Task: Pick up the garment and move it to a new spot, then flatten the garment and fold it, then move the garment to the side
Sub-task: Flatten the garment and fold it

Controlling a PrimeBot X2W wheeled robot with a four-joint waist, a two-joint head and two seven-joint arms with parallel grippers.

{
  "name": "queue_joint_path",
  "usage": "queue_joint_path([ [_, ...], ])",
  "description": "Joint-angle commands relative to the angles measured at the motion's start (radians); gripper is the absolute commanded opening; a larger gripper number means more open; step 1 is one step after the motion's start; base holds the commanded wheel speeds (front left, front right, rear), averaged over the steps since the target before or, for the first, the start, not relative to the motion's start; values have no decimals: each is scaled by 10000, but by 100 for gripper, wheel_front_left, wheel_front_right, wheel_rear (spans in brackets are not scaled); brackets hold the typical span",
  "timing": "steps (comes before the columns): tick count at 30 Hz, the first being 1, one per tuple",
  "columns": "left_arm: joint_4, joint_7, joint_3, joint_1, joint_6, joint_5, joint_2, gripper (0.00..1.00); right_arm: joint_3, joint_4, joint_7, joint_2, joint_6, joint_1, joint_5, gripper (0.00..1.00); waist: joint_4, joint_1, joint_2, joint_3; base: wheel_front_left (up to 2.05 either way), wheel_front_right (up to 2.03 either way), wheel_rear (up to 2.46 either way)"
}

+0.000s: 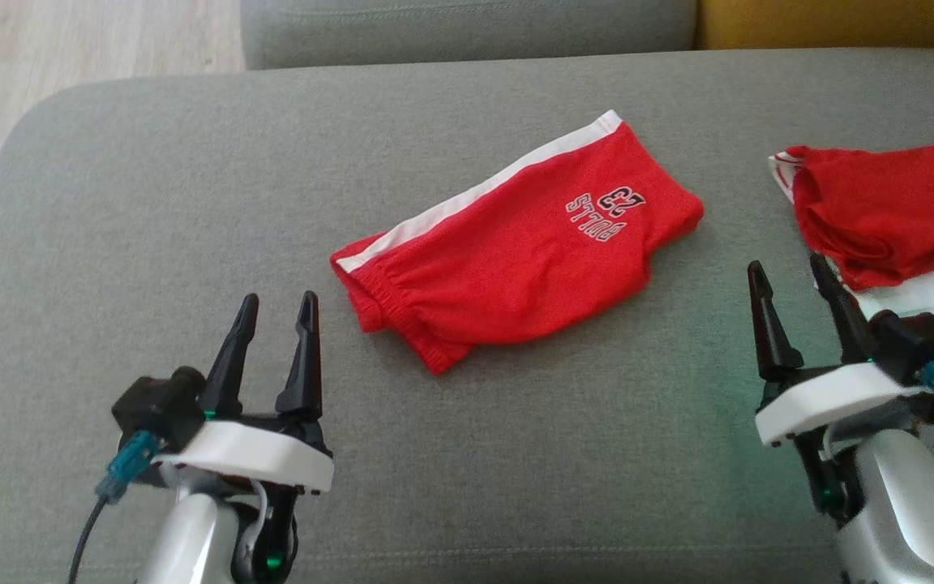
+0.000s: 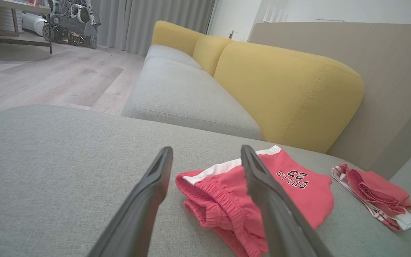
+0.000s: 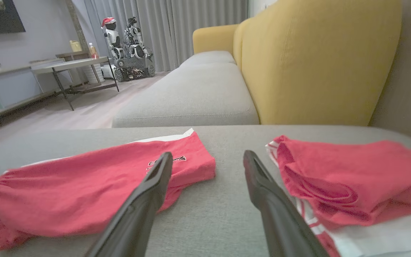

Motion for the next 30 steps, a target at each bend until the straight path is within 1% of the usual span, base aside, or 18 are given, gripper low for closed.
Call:
queue_joint_path([
  [1,-321,-58,242,-387,51,-79,50,100,19,-228,404,255,-7,-364,717,100,132,1,0,101,0,0,0],
  [4,-307,-59,109,-490,64,-152,50,100,-257,-39,1191,593,-7,-674,1997,100,346,1,0,260,0,0,0],
  [7,-297,-59,-48,-584,103,-234,50,100,-462,197,1931,740,-7,-1081,3013,100,621,1,0,461,0,0,0],
  [10,-306,-59,-189,-669,149,-332,50,100,-947,646,2588,872,-7,-1535,3820,100,926,1,0,665,0,0,0],
  [13,-313,-59,-311,-756,187,-406,50,100,-1519,1297,3186,957,-7,-2049,4263,100,1255,1,0,858,0,0,0],
  [14,-317,-59,-354,-783,188,-419,50,100,-1728,1566,3393,976,-7,-2220,4337,100,1361,1,0,917,0,0,0],
  [15,-317,-59,-354,-783,188,-419,50,100,-1728,1566,3393,976,-7,-2220,4337,100,1361,1,0,917,0,0,0],
  [17,-321,-59,-419,-834,208,-442,49,100,-2111,2087,3680,971,-7,-2596,4307,100,1557,1,0,1030,0,0,0],
  [18,-343,-59,-465,-883,230,-469,49,100,-2487,2621,3906,963,-7,-2981,4165,100,1730,1,0,1144,0,0,0],
  [22,-417,-59,-601,-994,272,-548,49,100,-3127,3548,4275,959,-7,-3750,3870,100,2026,1,0,1398,0,0,0],
  [30,-548,-59,-934,-1308,350,-734,49,100,-3904,5108,4835,814,-7,-4956,3096,100,2454,1,0,1848,0,0,0],
])
